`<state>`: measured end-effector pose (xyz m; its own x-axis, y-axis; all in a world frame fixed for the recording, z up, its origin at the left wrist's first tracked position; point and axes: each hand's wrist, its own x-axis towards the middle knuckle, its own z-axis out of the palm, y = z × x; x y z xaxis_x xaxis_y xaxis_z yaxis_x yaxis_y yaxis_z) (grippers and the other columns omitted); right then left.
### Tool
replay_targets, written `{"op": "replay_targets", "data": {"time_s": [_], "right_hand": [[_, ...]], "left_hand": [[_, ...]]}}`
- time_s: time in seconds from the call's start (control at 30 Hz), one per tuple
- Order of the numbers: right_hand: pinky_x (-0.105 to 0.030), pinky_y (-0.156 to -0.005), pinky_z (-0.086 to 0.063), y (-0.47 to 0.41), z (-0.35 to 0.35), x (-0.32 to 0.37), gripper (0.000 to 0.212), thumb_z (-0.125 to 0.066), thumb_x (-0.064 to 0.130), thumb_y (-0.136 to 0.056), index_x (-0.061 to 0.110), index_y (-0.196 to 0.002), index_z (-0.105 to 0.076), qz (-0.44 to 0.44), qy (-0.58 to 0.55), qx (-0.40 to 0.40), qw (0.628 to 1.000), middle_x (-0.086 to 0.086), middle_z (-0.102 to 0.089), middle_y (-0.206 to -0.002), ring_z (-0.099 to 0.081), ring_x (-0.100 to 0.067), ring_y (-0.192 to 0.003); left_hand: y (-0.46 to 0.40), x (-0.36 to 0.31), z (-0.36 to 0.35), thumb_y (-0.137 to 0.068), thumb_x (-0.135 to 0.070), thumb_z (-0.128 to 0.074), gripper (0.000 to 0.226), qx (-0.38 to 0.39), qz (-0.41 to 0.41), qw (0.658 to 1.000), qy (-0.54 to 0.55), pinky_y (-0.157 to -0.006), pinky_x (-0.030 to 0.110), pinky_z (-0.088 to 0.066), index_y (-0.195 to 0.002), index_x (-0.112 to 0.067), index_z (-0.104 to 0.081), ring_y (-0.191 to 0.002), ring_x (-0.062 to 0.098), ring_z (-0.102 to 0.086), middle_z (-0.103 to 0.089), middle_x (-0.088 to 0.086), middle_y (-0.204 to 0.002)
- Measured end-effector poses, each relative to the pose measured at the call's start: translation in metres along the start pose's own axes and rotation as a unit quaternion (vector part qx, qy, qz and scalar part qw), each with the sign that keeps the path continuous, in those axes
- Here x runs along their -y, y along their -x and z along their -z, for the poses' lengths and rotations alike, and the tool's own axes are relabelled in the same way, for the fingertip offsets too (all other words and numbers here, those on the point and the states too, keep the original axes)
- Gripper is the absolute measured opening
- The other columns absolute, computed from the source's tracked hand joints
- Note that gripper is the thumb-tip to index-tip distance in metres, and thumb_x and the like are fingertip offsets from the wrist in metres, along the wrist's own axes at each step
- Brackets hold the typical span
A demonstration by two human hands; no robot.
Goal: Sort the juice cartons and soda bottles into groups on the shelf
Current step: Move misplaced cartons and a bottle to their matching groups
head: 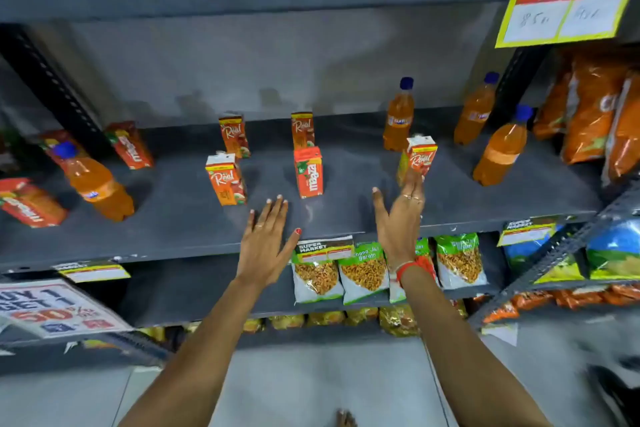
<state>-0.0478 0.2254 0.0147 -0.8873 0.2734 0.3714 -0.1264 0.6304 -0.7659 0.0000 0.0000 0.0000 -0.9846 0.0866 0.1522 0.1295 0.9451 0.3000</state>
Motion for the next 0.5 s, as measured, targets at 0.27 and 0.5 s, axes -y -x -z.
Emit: {"op": "replay_targets", "data": {"time_s": [0.27, 0.5], "right_hand": [[-0.033, -0.11, -0.032, -0.057, -0.003, -0.017, 0.07, -0.07, 0.008, -0.079, -0.003, -0.136, -0.03, -0.12, -0.12, -0.062, 0.984, -0.022, -0.043, -0.139, -0.042, -0.033, -0.13], [-0.02, -0.081, -0.043, -0.064, -0.009, -0.02, 0.046, -0.077, 0.012, -0.072, 0.009, -0.108, -0.049, -0.137, -0.149, -0.043, 0.978, -0.013, -0.065, -0.109, -0.063, -0.022, -0.097]], "left_hand": [[-0.004, 0.005, -0.01, -0.089, -0.051, -0.02, 0.064, -0.036, -0.001, 0.998, -0.056, -0.112, 0.043, -0.022, -0.137, -0.012, -0.037, -0.136, 0.024, -0.033, -0.041, 0.006, -0.145], [-0.005, 0.003, -0.009, -0.089, -0.049, -0.023, 0.062, -0.037, 0.003, 0.998, -0.055, -0.112, 0.043, -0.024, -0.136, -0.012, -0.039, -0.135, 0.025, -0.035, -0.044, 0.006, -0.143]]}}
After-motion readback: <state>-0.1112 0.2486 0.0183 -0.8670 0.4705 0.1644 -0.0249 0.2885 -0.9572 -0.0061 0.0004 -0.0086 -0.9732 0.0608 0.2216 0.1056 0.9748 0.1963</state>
